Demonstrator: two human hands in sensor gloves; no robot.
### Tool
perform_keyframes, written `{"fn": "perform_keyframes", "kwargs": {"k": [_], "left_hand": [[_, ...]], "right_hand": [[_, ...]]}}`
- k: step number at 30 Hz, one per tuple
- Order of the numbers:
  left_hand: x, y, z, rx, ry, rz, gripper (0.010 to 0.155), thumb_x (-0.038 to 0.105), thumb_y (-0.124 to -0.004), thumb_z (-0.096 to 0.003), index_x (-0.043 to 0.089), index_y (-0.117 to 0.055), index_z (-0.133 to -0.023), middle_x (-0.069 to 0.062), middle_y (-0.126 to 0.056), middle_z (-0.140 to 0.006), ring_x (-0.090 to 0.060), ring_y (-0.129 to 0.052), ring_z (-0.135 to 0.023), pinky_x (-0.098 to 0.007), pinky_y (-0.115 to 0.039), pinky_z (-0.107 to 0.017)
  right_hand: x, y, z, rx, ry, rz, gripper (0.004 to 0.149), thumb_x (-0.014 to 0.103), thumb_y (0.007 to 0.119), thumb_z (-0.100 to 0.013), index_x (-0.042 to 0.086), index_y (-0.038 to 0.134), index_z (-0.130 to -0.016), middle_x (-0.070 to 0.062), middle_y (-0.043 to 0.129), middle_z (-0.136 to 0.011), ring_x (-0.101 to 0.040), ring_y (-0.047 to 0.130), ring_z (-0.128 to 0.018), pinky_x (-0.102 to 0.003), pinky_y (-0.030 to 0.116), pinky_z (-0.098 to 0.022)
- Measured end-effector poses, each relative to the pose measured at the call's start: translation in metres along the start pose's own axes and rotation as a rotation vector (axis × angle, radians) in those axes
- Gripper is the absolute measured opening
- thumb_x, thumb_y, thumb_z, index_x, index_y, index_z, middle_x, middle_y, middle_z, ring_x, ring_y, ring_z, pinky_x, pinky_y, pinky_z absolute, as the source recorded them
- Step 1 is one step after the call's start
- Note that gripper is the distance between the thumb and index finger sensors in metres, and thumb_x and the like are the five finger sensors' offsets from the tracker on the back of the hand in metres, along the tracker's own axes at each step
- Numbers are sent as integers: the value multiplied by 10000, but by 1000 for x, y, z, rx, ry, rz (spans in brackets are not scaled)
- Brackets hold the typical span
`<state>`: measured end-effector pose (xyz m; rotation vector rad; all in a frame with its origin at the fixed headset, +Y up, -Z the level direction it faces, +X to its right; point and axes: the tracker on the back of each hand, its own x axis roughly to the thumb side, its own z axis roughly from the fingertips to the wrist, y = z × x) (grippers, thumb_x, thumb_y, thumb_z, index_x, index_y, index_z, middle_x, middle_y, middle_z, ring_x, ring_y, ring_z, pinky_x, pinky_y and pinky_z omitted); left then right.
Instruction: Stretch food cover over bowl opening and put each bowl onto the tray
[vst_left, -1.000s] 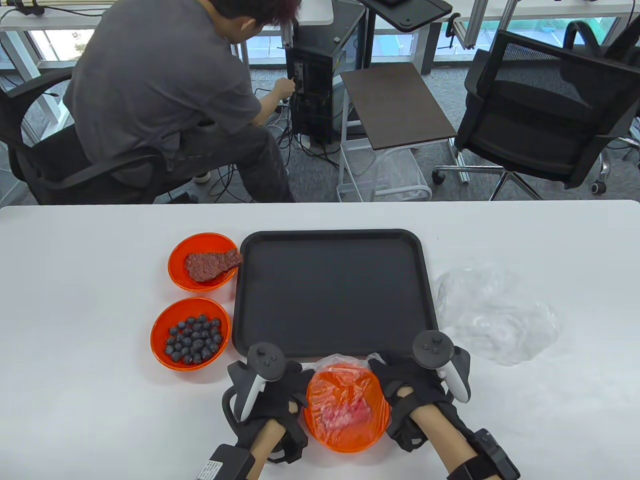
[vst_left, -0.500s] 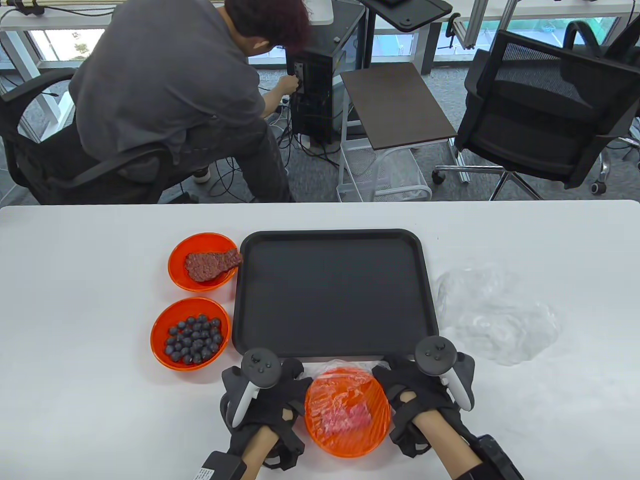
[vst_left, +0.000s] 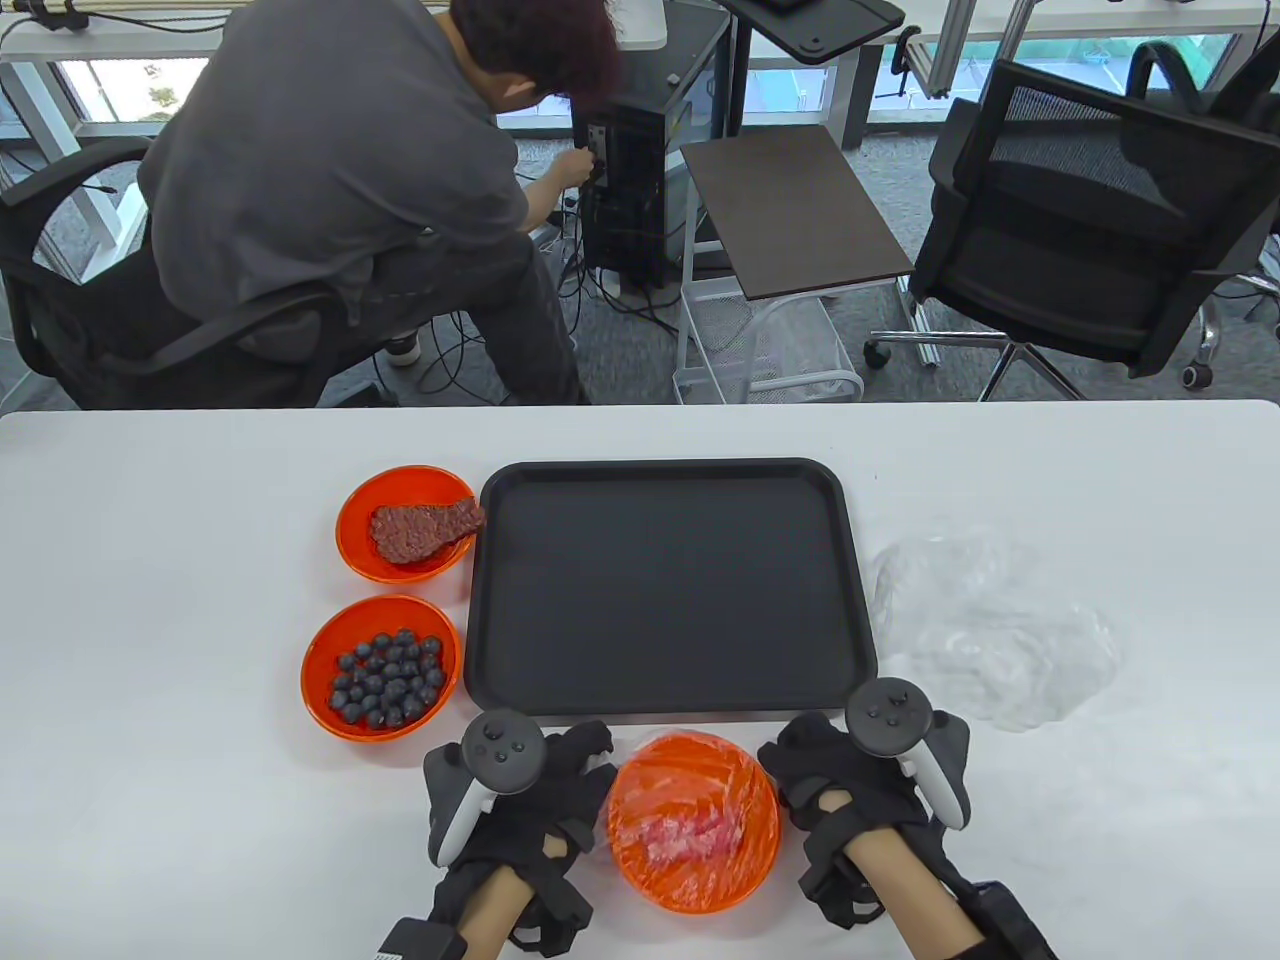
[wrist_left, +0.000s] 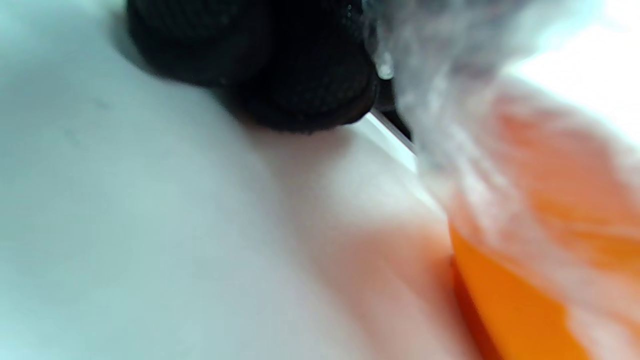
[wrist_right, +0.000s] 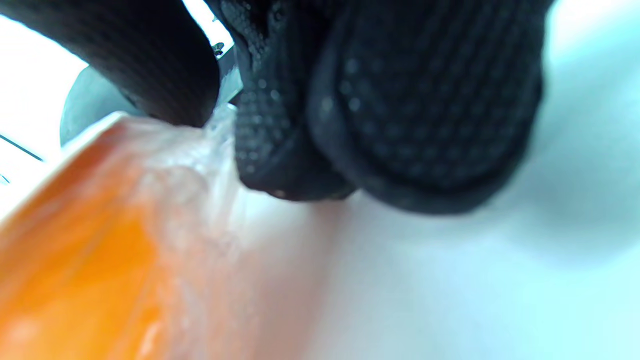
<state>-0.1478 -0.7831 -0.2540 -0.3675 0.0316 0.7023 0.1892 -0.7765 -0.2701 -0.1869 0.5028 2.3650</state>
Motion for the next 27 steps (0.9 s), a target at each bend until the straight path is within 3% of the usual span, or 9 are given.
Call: {"fn": "perform_keyframes", "kwargs": {"k": [15,19,21,24,27], "left_hand": [[-18,8,-1,-134,-74,187,593,540,-824,-493,360,-711,-1047,38,-844,-975,-200,-1011,-594,-322,-901,-407],[-17,14,4,-91,-81,216,607,559,-801,-499,350,-697,-1059,3,-821,-1016,-260,-998,-665,-393,-892,-451],[-9,20,10,-35,-111,197,654,582,-784,-499,333,-646,-1088,-32,-762,-1070,-343,-922,-816,-487,-835,-562],[13,32,22,69,-179,36,717,628,-757,-493,344,-564,-1123,-51,-616,-1174,-391,-749,-1020,-568,-683,-727],[37,44,32,160,-204,-196,778,698,-721,-477,382,-491,-1150,-40,-440,-1258,-397,-528,-1149,-619,-527,-802]], "right_hand": [[-3,-2,3,30,-6,-40,620,500,827,-506,78,773,-957,-52,1000,-672,-193,1081,-298,-308,982,-125],[-3,-5,8,19,-24,-51,644,508,824,-505,78,761,-980,-92,990,-716,-226,1085,-339,-332,988,-152],[-1,-7,12,2,-40,-55,664,512,825,-505,75,751,-999,-125,974,-763,-259,1086,-385,-360,990,-180],[4,-10,21,-24,-72,-50,680,513,829,-503,78,739,-1018,-156,952,-814,-303,1090,-452,-388,992,-213],[12,-10,30,-55,-108,-37,691,493,851,-495,72,732,-1030,-189,926,-855,-361,1081,-538,-402,997,-231]]}}
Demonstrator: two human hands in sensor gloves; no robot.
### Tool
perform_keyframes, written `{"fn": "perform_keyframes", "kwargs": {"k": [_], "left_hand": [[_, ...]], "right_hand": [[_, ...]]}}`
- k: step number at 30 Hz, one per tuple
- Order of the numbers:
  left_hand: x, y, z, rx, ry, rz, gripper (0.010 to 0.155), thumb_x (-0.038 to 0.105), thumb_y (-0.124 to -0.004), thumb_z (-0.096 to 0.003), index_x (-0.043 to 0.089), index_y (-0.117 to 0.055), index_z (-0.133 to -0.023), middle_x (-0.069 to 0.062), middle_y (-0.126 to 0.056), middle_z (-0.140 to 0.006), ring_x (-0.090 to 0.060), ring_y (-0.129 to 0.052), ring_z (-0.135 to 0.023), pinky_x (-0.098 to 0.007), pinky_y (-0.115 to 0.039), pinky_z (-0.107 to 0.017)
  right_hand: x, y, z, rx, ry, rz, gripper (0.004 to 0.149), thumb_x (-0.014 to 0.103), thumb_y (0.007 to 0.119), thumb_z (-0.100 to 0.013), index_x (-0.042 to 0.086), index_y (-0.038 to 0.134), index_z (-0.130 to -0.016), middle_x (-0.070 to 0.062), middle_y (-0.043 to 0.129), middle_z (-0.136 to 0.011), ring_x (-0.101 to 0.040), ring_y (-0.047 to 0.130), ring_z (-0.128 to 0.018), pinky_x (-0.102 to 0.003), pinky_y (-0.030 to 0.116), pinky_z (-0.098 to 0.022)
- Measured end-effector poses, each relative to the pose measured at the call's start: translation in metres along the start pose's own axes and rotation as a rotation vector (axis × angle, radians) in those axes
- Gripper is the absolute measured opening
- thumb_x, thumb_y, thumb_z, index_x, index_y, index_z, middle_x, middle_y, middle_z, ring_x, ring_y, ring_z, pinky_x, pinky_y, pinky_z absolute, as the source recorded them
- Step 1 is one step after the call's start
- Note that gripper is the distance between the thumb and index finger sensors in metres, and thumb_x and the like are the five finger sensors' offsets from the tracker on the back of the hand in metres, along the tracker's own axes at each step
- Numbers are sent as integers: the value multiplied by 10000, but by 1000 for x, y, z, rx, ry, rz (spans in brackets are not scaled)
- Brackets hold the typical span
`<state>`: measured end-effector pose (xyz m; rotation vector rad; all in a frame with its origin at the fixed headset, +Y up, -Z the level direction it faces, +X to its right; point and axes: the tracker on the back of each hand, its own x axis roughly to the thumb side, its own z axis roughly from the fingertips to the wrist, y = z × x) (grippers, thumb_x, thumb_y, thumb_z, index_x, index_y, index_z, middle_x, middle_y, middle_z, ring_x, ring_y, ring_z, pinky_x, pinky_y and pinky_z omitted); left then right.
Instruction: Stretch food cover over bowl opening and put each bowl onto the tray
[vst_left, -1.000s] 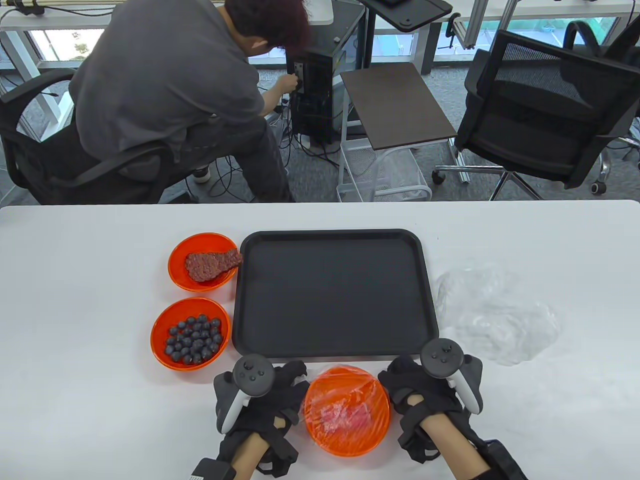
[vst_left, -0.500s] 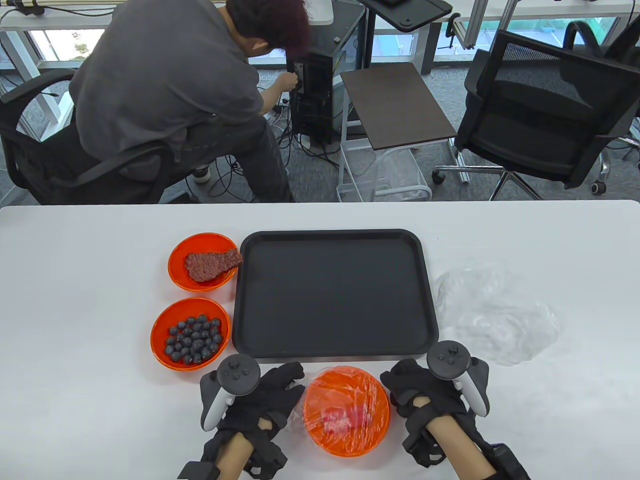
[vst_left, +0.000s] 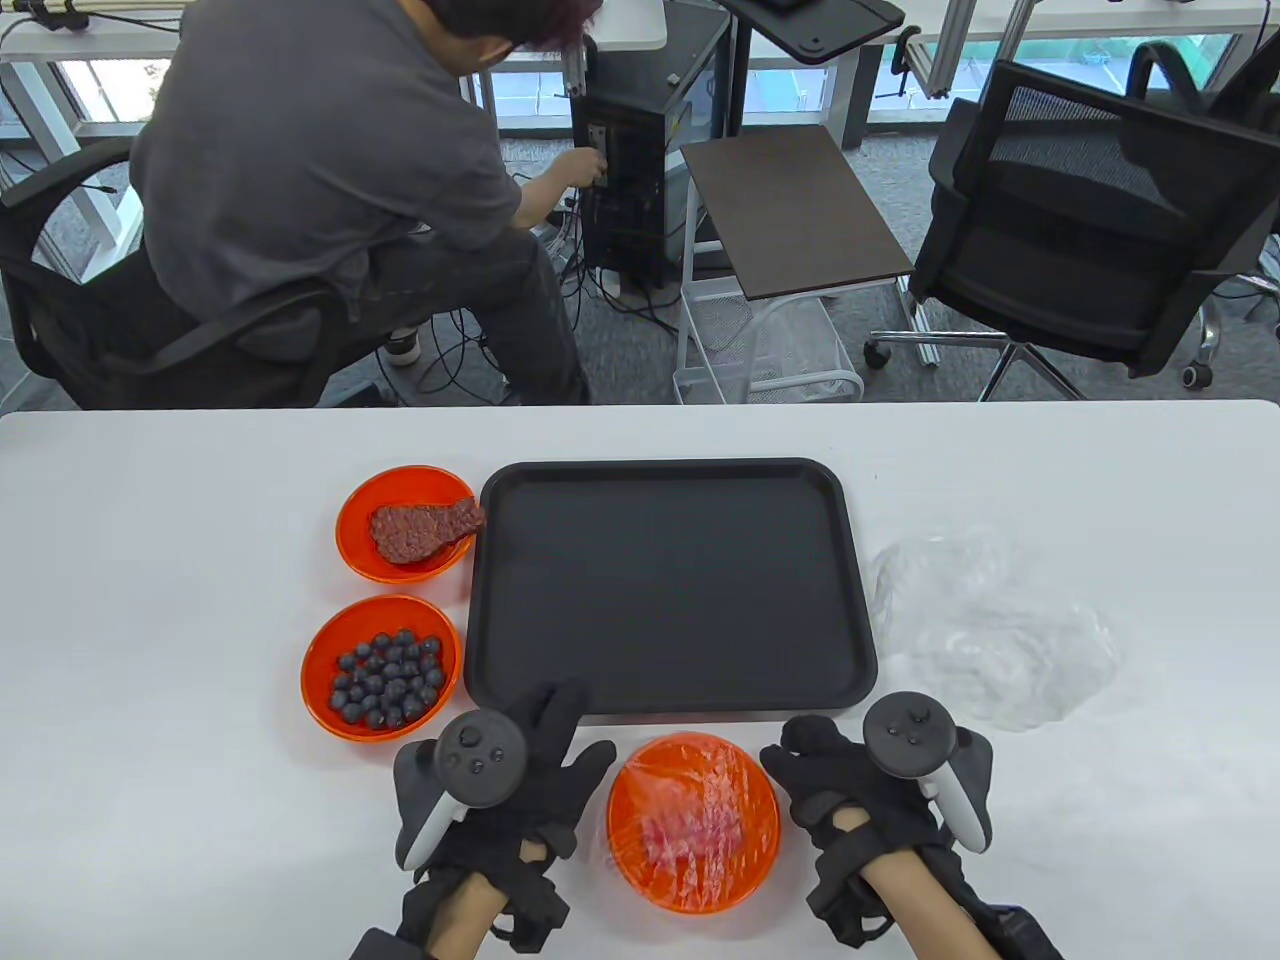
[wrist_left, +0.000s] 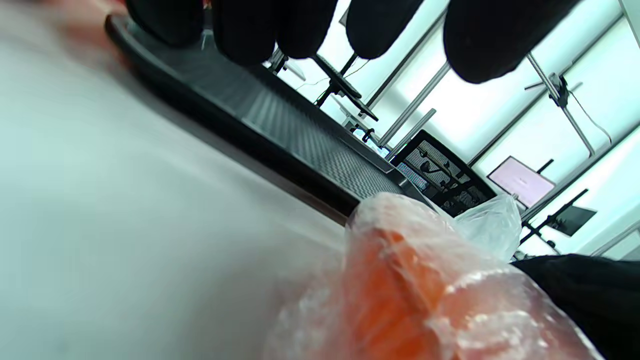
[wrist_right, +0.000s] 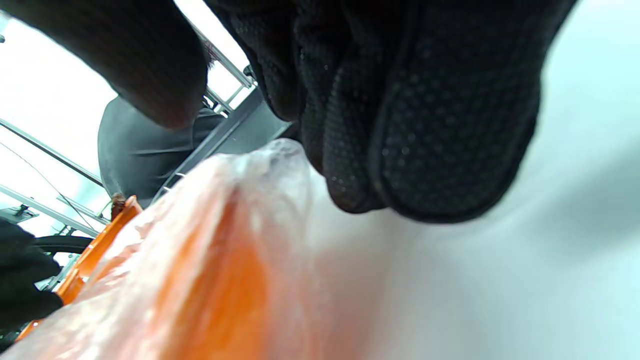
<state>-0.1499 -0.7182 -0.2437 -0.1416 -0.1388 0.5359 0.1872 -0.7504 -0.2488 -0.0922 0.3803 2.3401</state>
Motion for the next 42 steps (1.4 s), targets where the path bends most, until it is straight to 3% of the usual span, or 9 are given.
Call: {"fn": "perform_keyframes", "kwargs": {"k": [5,10,17,20,25,29,34,42], "left_hand": [[14,14,-5,24,78,-212,877,825,-624,-433,446,-359,-1178,1,-174,-1298,-382,-148,-1202,-682,-201,-806],[8,8,-14,-14,170,-293,915,895,-526,-395,499,-235,-1166,56,3,-1265,-318,71,-1163,-677,-19,-747],[0,-7,-19,-48,206,-287,905,886,-498,-397,494,-214,-1162,70,29,-1248,-276,101,-1154,-653,10,-743],[0,-8,-20,-49,205,-283,898,880,-491,-402,490,-216,-1164,69,25,-1249,-277,97,-1154,-651,10,-743],[-6,-4,-18,-41,225,-251,890,867,-492,-406,487,-225,-1164,65,23,-1248,-269,102,-1153,-646,16,-742],[-9,-3,-16,-31,237,-242,890,863,-494,-407,483,-222,-1164,66,26,-1245,-266,106,-1149,-642,19,-742],[-5,-7,-15,-54,232,-253,891,863,-495,-409,481,-214,-1164,65,36,-1242,-264,113,-1146,-640,24,-741],[-1,-17,-15,-105,225,-277,889,854,-504,-418,480,-191,-1161,66,55,-1233,-259,128,-1138,-635,31,-740]], "right_hand": [[12,9,8,-20,-39,43,717,426,905,-470,20,723,-1033,-245,878,-897,-434,1049,-620,-414,1008,-262],[19,20,9,-15,-56,85,711,348,954,-439,-26,748,-1007,-268,899,-861,-422,1082,-579,-344,1035,-251],[22,26,9,-43,-63,122,589,246,977,-413,-16,862,-928,-223,999,-752,-335,1163,-436,-231,1065,-206],[21,25,7,-41,-65,111,558,220,975,-405,-21,888,-901,-220,1011,-718,-337,1169,-403,-236,1069,-188],[21,2,2,-55,-50,34,542,212,972,-399,-13,908,-888,-217,1025,-695,-332,1170,-381,-238,1067,-174],[24,-31,-17,-134,-9,-36,541,211,972,-401,-11,911,-890,-224,1025,-698,-339,1168,-383,-242,1066,-176],[29,-63,-60,-232,91,-56,546,208,969,-402,-14,904,-897,-230,1021,-708,-350,1167,-390,-249,1067,-182],[30,-79,-126,-383,263,-133,551,210,973,-401,-5,897,-902,-233,1013,-720,-361,1162,-404,-255,1068,-196]]}}
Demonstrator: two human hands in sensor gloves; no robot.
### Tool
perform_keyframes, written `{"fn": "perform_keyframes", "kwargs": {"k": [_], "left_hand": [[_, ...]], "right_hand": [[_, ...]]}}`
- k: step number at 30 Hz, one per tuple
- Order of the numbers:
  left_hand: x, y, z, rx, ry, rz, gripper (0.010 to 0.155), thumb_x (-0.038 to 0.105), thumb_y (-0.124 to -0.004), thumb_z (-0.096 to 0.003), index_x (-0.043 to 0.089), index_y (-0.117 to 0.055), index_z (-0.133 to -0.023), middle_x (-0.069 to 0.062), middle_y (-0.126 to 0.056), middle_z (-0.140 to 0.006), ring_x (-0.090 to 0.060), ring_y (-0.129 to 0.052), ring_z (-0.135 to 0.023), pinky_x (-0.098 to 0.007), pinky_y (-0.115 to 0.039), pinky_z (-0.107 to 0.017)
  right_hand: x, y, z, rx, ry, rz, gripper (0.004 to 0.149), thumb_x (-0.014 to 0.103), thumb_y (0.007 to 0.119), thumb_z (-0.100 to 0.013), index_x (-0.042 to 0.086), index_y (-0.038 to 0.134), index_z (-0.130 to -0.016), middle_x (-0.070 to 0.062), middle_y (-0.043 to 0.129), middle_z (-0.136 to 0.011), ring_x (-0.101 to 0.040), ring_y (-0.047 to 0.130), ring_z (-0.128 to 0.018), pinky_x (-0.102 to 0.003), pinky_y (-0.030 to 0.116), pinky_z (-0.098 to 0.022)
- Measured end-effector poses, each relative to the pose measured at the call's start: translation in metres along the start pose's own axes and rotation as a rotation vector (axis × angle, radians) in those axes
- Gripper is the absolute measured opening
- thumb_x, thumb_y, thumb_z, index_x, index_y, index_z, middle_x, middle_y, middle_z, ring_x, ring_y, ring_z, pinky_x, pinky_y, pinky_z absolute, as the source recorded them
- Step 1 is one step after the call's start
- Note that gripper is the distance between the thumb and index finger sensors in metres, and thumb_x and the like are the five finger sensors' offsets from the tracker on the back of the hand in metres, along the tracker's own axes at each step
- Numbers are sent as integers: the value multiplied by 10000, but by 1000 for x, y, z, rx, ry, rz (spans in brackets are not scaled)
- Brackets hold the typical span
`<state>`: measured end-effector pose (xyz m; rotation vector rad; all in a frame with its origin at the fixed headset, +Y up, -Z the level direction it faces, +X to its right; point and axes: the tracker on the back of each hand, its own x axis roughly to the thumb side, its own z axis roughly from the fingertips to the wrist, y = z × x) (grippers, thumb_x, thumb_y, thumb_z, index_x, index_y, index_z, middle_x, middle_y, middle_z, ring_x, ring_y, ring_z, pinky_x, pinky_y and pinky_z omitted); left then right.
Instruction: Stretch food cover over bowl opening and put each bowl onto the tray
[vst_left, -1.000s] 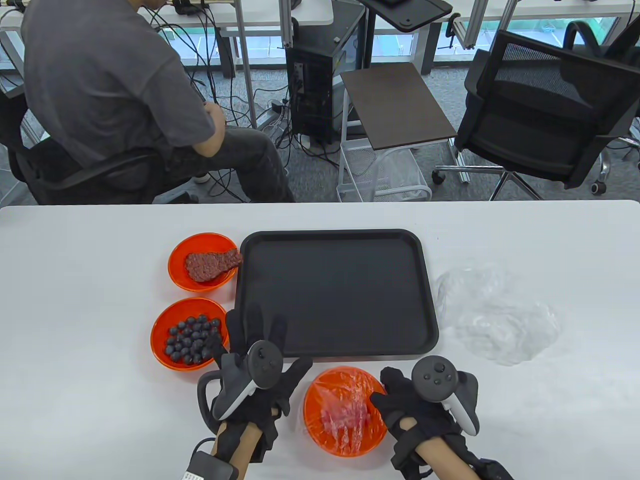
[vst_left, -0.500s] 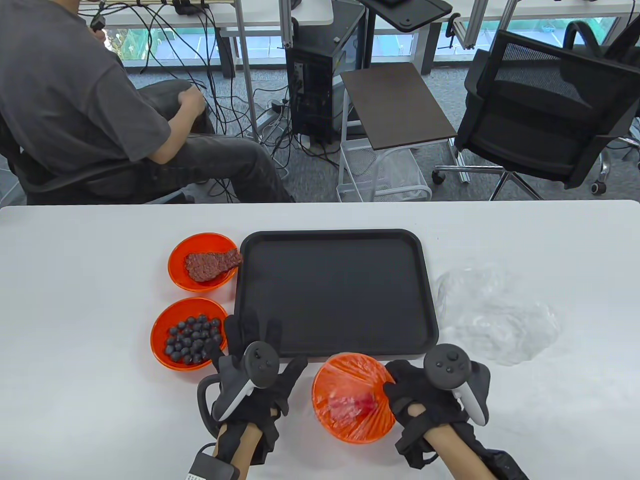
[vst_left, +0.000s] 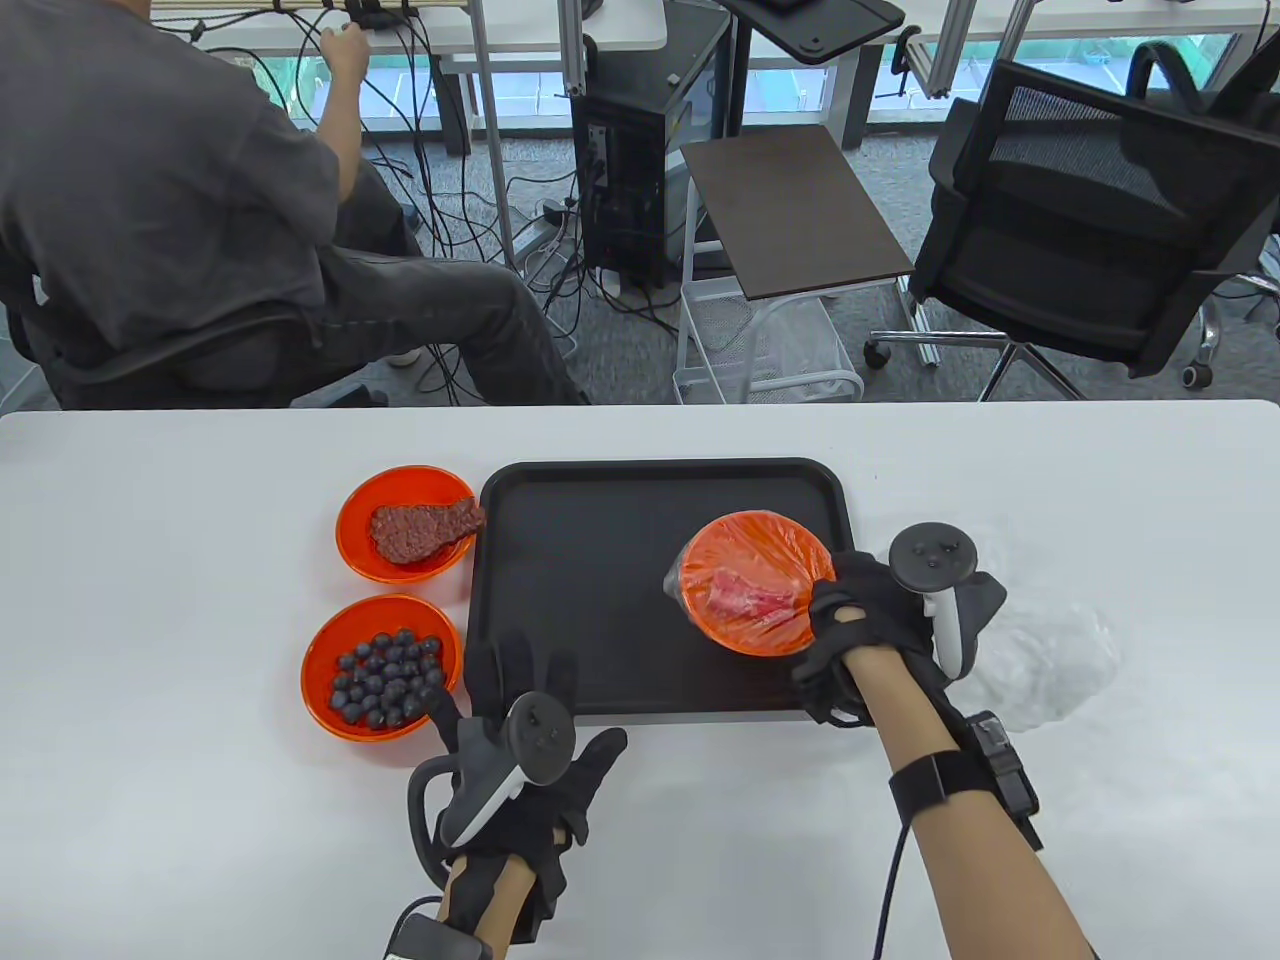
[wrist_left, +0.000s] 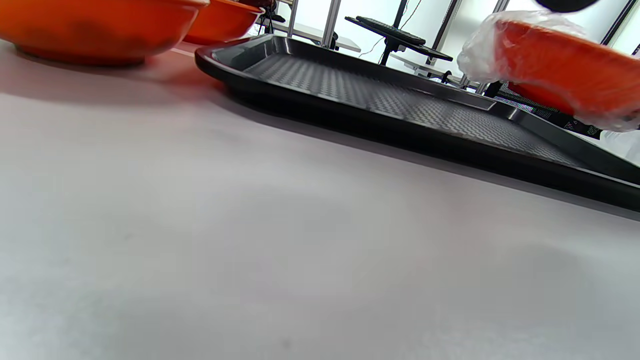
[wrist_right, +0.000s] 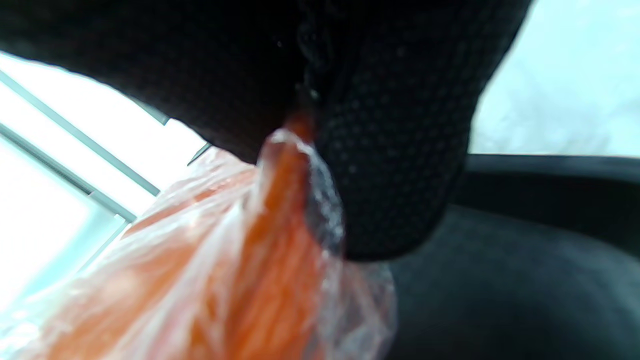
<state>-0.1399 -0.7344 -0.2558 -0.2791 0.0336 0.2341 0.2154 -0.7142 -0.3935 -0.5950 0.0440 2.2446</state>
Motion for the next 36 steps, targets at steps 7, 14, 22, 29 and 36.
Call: {"fn": "perform_keyframes", "kwargs": {"k": [7,14,22,29,36], "left_hand": [[3,-8,-3,-54,-6,-24,886,849,-509,-422,480,-185,-1159,67,57,-1231,-255,131,-1136,-631,29,-745],[5,-9,-4,-71,-11,-30,885,844,-515,-429,474,-179,-1160,65,64,-1227,-253,136,-1132,-627,29,-747],[9,-10,-3,-81,-26,-30,885,841,-518,-434,470,-172,-1160,62,68,-1226,-251,140,-1130,-625,26,-750],[9,-10,-3,-96,-27,-12,887,840,-517,-434,468,-168,-1159,60,70,-1225,-250,141,-1129,-623,24,-753],[9,-11,-3,-110,-33,-3,889,843,-510,-433,469,-155,-1157,59,74,-1224,-252,143,-1130,-626,27,-749]], "right_hand": [[-5,13,-36,-70,192,-77,562,240,964,-414,29,874,-928,-208,997,-755,-341,1160,-435,-230,1070,-227],[-11,23,-50,-121,325,-118,572,314,948,-447,98,833,-964,-135,980,-803,-264,1178,-478,-156,1080,-267],[-10,33,-57,-112,369,-112,577,355,921,-476,130,790,-991,-93,955,-833,-211,1186,-507,-115,1082,-295],[-10,33,-58,-94,367,-130,608,390,906,-485,117,767,-1010,-94,949,-860,-208,1179,-550,-123,1073,-319],[-8,22,-45,-101,293,-151,755,466,903,-464,4,707,-1029,-220,887,-894,-365,1121,-580,-255,1042,-336]]}}
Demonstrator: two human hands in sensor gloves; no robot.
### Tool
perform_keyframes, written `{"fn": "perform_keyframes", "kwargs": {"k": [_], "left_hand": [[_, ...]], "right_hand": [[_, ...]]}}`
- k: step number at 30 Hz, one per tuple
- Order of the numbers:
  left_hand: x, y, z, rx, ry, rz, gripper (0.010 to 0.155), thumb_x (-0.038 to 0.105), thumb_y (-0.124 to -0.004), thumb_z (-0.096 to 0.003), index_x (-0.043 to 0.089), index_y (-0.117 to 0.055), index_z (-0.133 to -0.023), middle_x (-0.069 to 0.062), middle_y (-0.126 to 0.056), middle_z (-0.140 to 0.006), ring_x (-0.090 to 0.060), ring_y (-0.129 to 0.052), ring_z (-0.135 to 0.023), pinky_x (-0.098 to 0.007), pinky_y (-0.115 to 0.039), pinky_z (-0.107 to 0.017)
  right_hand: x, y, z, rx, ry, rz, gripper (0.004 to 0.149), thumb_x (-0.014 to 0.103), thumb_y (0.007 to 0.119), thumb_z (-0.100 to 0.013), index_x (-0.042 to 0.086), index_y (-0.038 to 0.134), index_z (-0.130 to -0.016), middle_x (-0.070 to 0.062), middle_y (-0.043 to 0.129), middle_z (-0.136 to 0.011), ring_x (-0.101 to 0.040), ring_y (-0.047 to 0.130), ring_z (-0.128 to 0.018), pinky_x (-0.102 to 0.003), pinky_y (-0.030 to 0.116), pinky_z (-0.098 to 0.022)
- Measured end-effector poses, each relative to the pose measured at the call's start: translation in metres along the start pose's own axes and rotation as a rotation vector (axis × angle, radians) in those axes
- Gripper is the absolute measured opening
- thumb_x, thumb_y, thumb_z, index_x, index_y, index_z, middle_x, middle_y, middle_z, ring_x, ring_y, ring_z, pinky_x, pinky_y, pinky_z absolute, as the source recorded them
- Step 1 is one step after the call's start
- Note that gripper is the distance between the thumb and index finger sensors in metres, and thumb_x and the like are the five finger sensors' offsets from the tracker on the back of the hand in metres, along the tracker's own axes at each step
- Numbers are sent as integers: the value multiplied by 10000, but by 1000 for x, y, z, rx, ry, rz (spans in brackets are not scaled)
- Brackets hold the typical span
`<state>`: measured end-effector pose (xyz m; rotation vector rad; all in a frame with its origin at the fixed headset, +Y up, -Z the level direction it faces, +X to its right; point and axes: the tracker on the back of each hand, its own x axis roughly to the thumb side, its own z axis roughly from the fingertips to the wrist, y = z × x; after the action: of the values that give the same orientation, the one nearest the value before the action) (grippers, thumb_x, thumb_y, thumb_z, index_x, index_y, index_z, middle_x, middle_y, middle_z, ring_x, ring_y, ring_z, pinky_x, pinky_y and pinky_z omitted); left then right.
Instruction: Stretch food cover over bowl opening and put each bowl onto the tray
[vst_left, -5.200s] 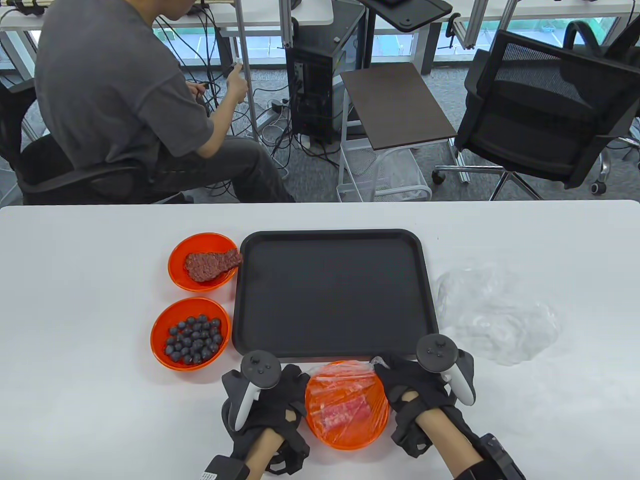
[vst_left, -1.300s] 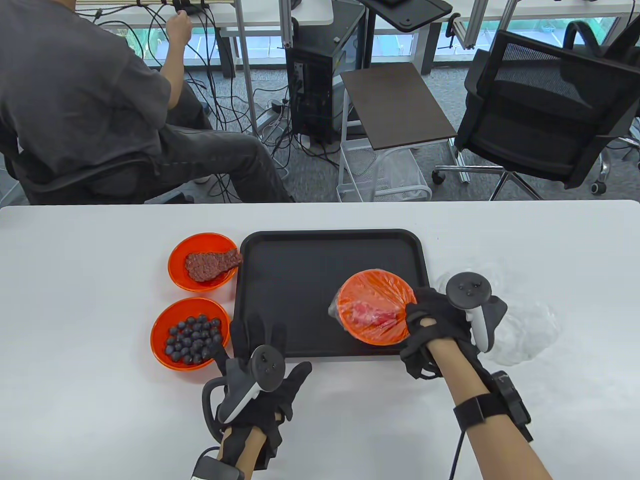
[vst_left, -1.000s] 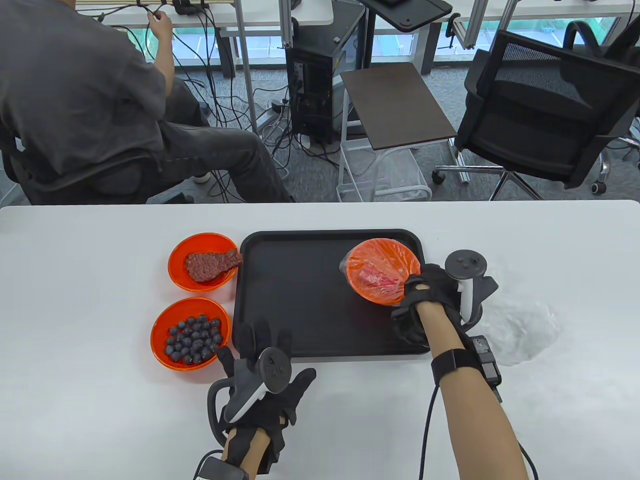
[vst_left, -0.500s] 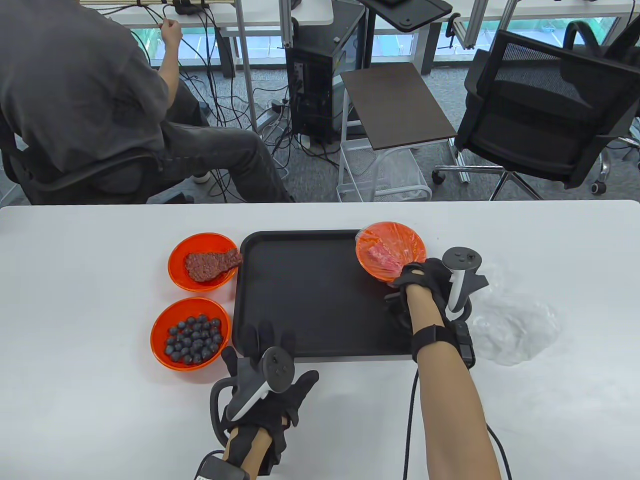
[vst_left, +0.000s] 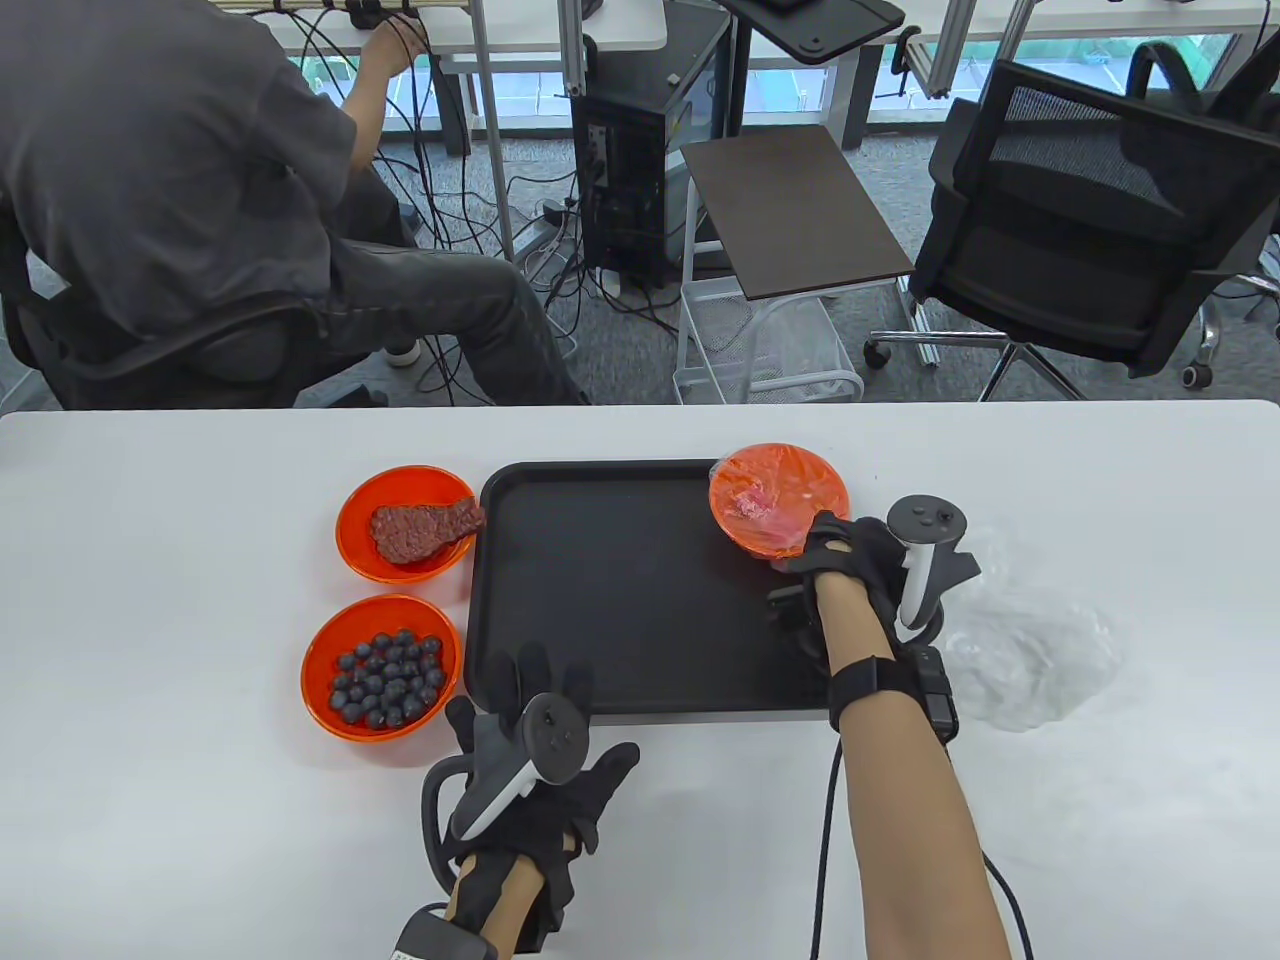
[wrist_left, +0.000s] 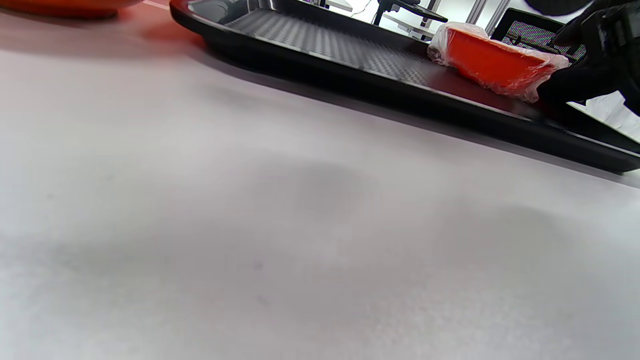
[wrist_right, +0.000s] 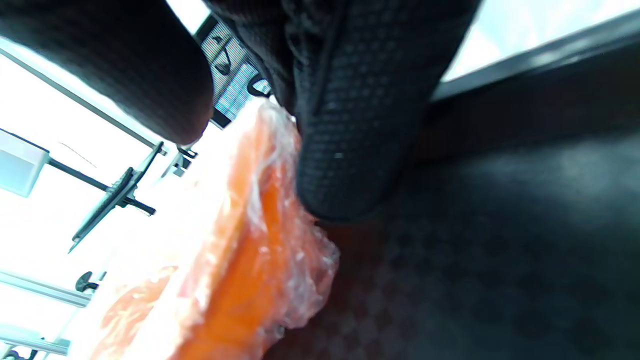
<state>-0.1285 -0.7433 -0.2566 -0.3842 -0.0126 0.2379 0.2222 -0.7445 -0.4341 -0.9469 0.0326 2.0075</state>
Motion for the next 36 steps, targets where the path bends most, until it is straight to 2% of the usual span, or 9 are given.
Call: {"fn": "perform_keyframes", "kwargs": {"k": [5,11,14,17,21,26,28,30,36], "left_hand": [[0,-1,0,-15,-10,10,891,845,-506,-433,469,-148,-1157,57,77,-1225,-257,142,-1130,-629,29,-746],[1,-3,-4,-42,-4,14,883,840,-496,-437,468,-146,-1157,58,79,-1225,-249,143,-1132,-628,33,-744],[1,-5,-5,-56,3,10,887,845,-492,-434,468,-142,-1157,58,80,-1224,-251,146,-1131,-629,38,-741],[2,-6,-6,-61,5,3,890,848,-489,-432,468,-141,-1158,58,84,-1224,-252,149,-1130,-629,42,-738],[4,-8,-7,-73,1,-3,893,851,-485,-432,464,-140,-1159,59,85,-1223,-251,152,-1128,-630,44,-736],[7,-12,-9,-91,1,-18,902,856,-475,-429,455,-127,-1158,56,93,-1220,-252,159,-1125,-630,48,-733],[8,-14,-9,-93,0,-23,913,858,-469,-426,441,-114,-1157,56,96,-1219,-252,163,-1122,-631,50,-731],[9,-16,-9,-99,-2,-34,934,867,-458,-415,421,-96,-1152,58,105,-1214,-250,172,-1118,-631,55,-728],[11,-19,-11,-98,5,-60,973,887,-411,-388,374,-51,-1132,64,136,-1194,-242,195,-1107,-631,67,-718]], "right_hand": [[-1,-18,22,18,-126,-33,787,455,905,-459,-35,682,-1032,-271,848,-905,-437,1082,-585,-334,1014,-323],[-3,-39,65,85,-357,44,805,467,904,-461,12,632,-1067,-254,776,-975,-474,1009,-670,-417,962,-350],[-8,-46,96,90,-560,204,814,476,910,-456,69,607,-1092,-226,714,-1039,-497,937,-761,-498,926,-389],[-22,-48,131,74,-767,383,839,538,890,-462,133,574,-1125,-210,616,-1112,-553,822,-864,-606,843,-464],[-48,-42,157,132,-914,534,872,636,820,-477,195,512,-1164,-214,454,-1177,-634,616,-955,-718,696,-529],[-89,-33,178,238,-971,665,946,775,655,-487,219,374,-1199,-227,233,-1196,-702,306,-991,-839,442,-543],[-98,-29,180,239,-1003,701,943,790,635,-485,233,384,-1203,-220,212,-1199,-702,248,-991,-856,388,-531],[-101,-26,179,278,-990,770,957,815,587,-486,244,324,-1207,-207,142,-1195,-692,163,-986,-860,328,-524],[-106,-20,178,340,-990,802,969,823,568,-485,248,273,-1206,-201,91,-1187,-680,84,-978,-861,268,-514]]}}
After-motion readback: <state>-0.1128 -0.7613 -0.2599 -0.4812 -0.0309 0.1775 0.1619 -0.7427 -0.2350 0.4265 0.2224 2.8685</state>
